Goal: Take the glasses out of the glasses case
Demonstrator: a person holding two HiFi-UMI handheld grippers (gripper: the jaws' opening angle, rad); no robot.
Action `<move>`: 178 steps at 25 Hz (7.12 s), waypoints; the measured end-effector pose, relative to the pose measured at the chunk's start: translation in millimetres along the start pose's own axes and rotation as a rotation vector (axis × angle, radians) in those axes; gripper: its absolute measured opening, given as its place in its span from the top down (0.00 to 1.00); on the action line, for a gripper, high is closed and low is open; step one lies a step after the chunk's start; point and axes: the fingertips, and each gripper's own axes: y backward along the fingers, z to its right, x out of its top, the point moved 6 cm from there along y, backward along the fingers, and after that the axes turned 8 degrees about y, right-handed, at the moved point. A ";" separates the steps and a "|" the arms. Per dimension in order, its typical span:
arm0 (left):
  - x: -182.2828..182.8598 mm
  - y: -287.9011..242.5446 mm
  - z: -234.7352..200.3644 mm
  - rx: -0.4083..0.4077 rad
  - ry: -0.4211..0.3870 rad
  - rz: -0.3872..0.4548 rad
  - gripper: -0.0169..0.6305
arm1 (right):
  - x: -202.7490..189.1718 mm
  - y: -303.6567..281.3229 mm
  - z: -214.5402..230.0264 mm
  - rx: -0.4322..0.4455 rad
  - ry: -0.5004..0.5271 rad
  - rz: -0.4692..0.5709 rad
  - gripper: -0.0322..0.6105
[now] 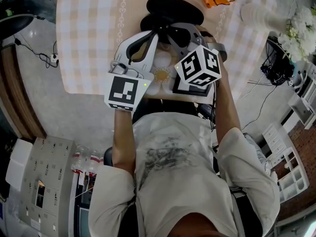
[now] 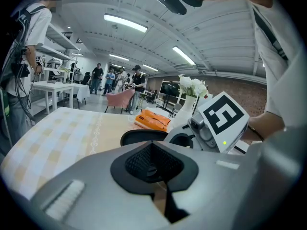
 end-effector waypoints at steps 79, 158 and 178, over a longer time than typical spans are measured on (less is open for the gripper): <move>-8.4 59.2 18.2 -0.002 -0.036 0.037 0.96 | 41.4 41.7 -34.1 -0.120 0.020 0.014 0.92; -49.6 84.9 20.0 0.051 0.002 0.019 0.96 | 26.6 3.0 -93.6 -0.002 0.028 0.049 0.80; 6.1 108.7 48.3 0.006 -0.086 0.159 0.96 | 56.7 136.8 -56.7 -0.302 -0.245 0.372 0.92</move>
